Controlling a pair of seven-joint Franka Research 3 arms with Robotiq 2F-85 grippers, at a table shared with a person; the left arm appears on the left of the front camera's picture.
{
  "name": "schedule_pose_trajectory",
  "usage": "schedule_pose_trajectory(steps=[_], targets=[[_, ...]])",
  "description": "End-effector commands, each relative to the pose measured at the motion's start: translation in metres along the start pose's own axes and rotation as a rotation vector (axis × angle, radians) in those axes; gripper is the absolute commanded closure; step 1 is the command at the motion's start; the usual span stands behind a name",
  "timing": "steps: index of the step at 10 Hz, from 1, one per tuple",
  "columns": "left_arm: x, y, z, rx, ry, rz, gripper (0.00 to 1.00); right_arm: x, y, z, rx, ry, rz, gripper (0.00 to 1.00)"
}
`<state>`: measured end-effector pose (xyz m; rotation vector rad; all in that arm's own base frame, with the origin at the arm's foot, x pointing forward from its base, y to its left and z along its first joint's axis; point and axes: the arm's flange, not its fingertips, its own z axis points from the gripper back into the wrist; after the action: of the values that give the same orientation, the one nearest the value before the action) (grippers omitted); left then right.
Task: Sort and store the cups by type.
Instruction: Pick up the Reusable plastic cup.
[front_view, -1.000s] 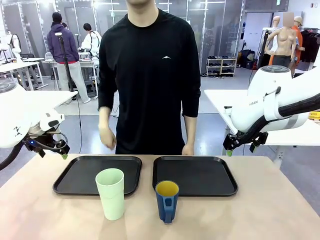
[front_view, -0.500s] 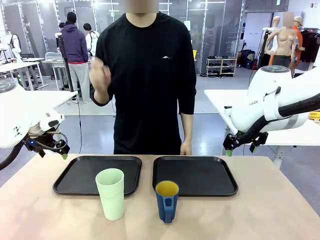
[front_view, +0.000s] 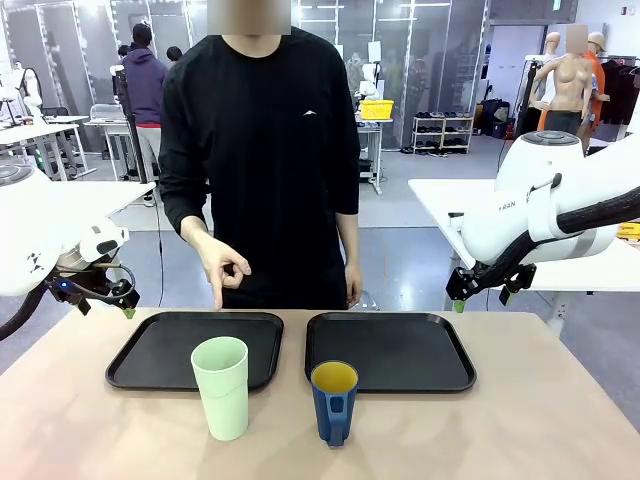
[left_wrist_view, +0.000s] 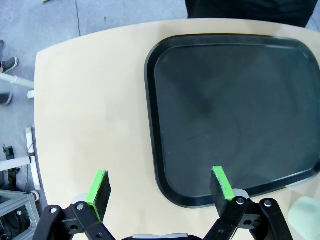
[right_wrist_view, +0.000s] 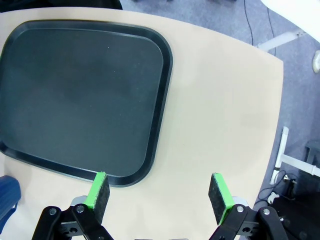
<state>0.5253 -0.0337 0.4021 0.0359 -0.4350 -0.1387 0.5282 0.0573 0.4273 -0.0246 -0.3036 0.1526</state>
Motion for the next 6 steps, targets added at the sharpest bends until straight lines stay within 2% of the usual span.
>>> schedule_pose_trajectory(steps=[1,6], targets=[[-0.0001,0.0001,0.0020,0.000,-0.002,0.002,0.00,-0.0004,0.0008,0.0005,0.000,0.000,0.001,0.00],[-0.0001,0.0001,0.0020,0.000,-0.002,0.002,0.00,-0.0004,0.0008,0.0005,0.000,0.000,0.001,0.00]])
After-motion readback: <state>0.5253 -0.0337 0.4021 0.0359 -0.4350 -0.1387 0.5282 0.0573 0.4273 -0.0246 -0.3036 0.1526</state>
